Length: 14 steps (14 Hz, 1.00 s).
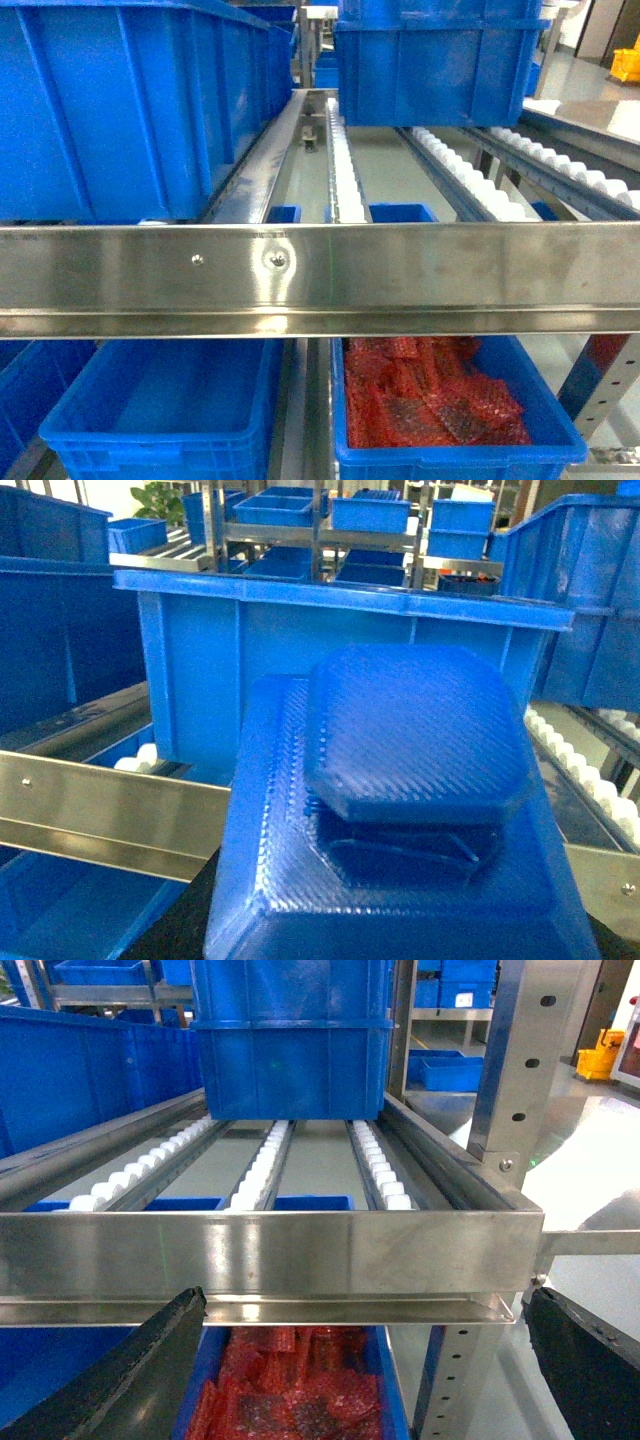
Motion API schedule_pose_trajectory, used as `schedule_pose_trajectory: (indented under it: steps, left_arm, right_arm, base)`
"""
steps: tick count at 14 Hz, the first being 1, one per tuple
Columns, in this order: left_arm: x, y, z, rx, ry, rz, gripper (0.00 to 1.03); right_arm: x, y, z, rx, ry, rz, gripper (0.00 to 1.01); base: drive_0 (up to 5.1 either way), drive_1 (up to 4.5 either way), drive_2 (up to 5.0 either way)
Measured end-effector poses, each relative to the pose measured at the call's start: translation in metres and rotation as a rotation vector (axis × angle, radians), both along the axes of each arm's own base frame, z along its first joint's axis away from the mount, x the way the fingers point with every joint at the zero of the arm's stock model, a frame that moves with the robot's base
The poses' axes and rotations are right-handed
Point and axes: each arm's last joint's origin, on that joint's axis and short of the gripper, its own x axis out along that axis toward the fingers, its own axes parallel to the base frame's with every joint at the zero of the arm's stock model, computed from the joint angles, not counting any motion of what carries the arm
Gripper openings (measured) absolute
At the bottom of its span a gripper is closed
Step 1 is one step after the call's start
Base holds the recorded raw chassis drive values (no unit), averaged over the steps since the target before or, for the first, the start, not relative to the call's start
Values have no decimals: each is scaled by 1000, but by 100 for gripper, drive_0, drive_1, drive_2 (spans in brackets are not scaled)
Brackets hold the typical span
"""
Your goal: Pick blue part to blue bin on bottom shelf
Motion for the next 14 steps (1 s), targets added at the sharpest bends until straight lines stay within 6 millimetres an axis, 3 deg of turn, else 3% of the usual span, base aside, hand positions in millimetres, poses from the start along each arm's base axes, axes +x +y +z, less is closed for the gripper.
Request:
schedule_pose_trajectory:
  steps: [14]
  left_arm:
    - [0,-1,0,3,4,-8,43]
  right_arm:
    - [0,0,0,0,-2,-4,98]
  base:
    - [0,0,0]
